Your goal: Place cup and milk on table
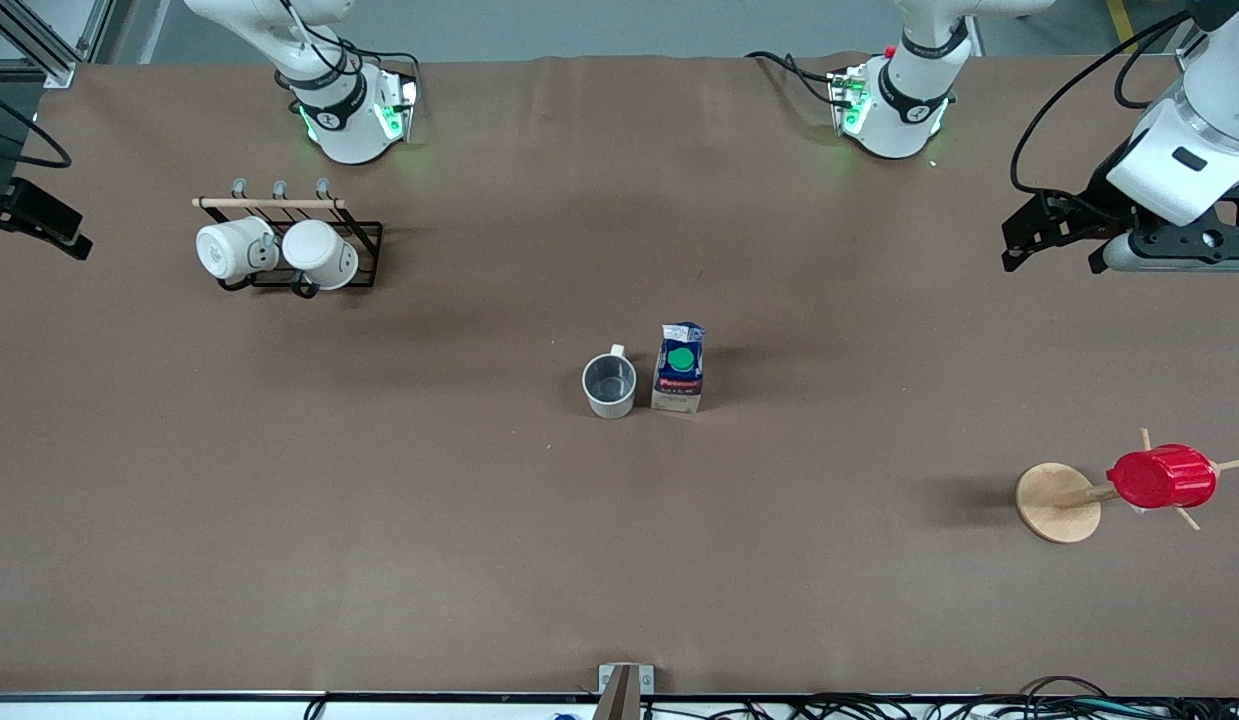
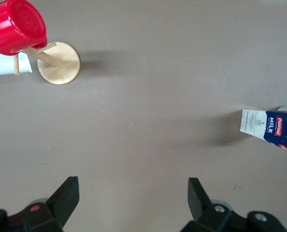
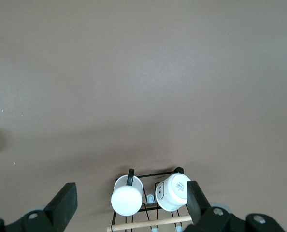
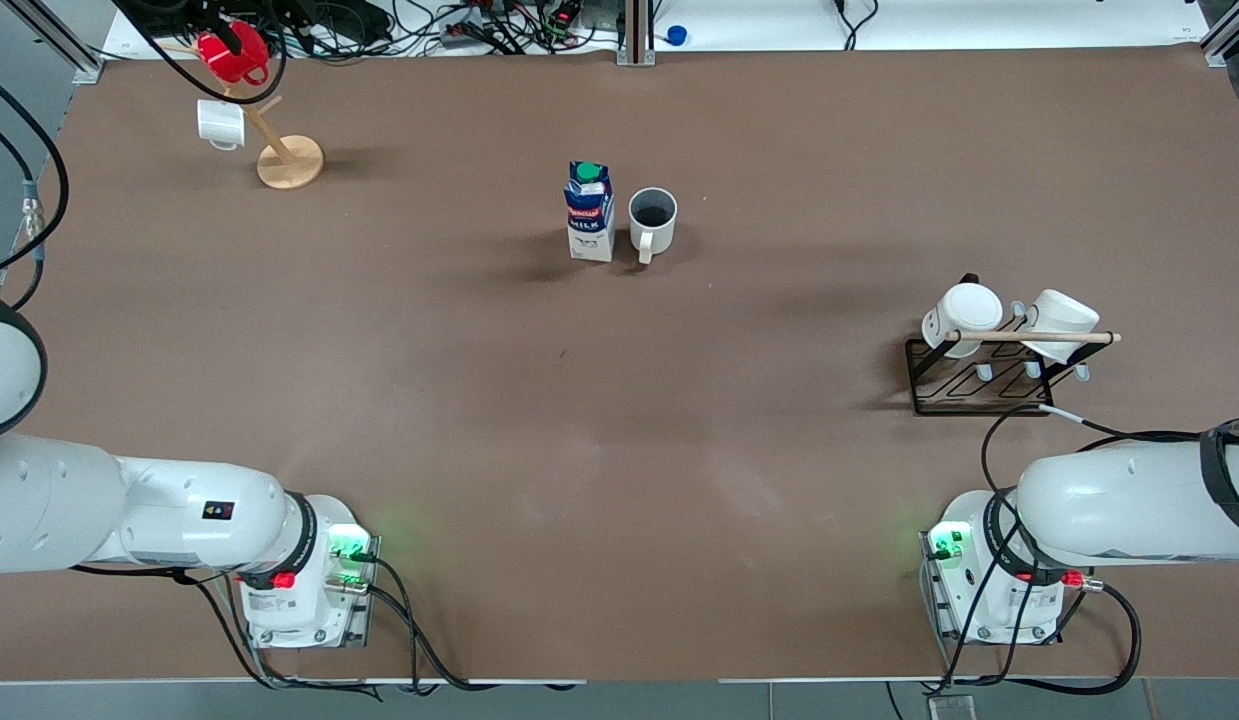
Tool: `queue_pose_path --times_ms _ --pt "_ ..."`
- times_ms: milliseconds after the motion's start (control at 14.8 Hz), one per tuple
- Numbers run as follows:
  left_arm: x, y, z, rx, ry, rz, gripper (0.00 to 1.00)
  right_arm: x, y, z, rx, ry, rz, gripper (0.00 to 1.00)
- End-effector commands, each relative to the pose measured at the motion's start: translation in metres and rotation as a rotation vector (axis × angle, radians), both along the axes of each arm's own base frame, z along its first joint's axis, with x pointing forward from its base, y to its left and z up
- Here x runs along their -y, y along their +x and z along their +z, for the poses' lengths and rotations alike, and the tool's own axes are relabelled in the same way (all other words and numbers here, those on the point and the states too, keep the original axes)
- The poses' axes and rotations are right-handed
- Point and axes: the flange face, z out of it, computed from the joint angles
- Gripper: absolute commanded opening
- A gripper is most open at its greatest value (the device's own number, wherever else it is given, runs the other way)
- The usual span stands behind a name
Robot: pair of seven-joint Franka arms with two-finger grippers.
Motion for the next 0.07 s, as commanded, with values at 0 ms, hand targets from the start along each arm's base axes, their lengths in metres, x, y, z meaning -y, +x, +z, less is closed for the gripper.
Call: queue_pose_path --times_ms 0 --pt "-0.0026 0.0007 -0.0002 -0.003 0.008 -0.021 0.99 -0.0014 -0.0024 0.0006 -0.001 0.02 0.008 1.0"
